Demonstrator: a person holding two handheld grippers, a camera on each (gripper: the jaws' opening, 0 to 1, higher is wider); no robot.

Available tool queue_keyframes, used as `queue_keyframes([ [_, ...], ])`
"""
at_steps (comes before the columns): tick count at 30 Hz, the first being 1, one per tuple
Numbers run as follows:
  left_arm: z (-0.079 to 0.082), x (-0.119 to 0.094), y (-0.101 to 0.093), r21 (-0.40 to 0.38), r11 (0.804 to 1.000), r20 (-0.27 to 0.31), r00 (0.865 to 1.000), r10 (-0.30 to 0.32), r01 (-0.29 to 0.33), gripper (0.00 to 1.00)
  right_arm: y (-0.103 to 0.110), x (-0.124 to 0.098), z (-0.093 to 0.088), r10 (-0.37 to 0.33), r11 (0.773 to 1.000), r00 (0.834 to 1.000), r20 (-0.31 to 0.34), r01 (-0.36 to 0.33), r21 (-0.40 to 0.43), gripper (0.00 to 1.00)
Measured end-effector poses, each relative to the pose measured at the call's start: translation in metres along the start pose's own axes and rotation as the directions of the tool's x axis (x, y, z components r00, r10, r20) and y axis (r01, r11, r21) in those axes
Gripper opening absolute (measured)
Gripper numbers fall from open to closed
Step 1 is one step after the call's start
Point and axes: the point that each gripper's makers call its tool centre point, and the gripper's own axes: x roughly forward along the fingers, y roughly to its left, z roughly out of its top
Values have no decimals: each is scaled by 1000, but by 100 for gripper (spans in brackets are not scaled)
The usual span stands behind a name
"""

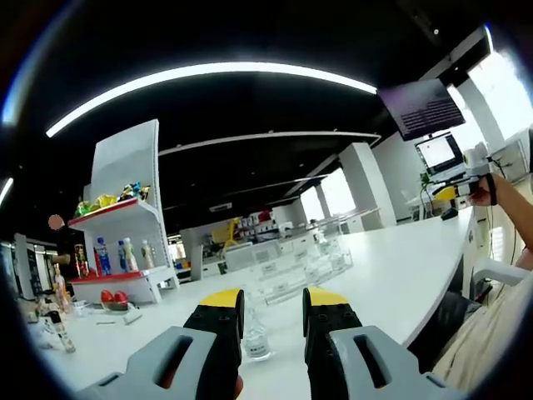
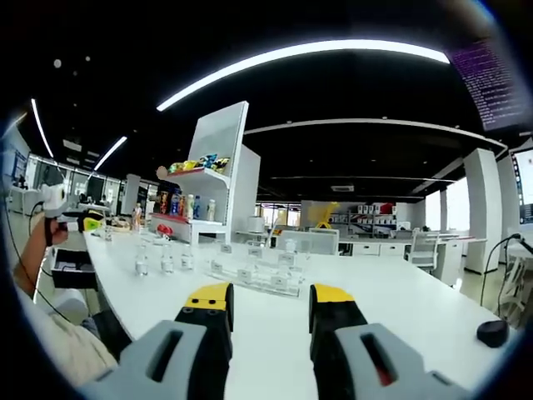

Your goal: Identify the label on the chemical reagent bottle, grasp the chemical reagent bottle, and place it in the designated position on the reagent rack

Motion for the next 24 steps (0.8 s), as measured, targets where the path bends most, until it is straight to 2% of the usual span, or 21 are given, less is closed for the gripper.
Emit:
queue_keyframes([
  [10,3,-5,1,5,1000,7,1000,6,-6,29,0,-4,-1,8,1000,1000,2,-8,-3,36],
  [24,-3,11,-1,7,1000,-29,999,-18,18,29,-2,6,-1,12,1000,1000,-19,-12,-6,36],
])
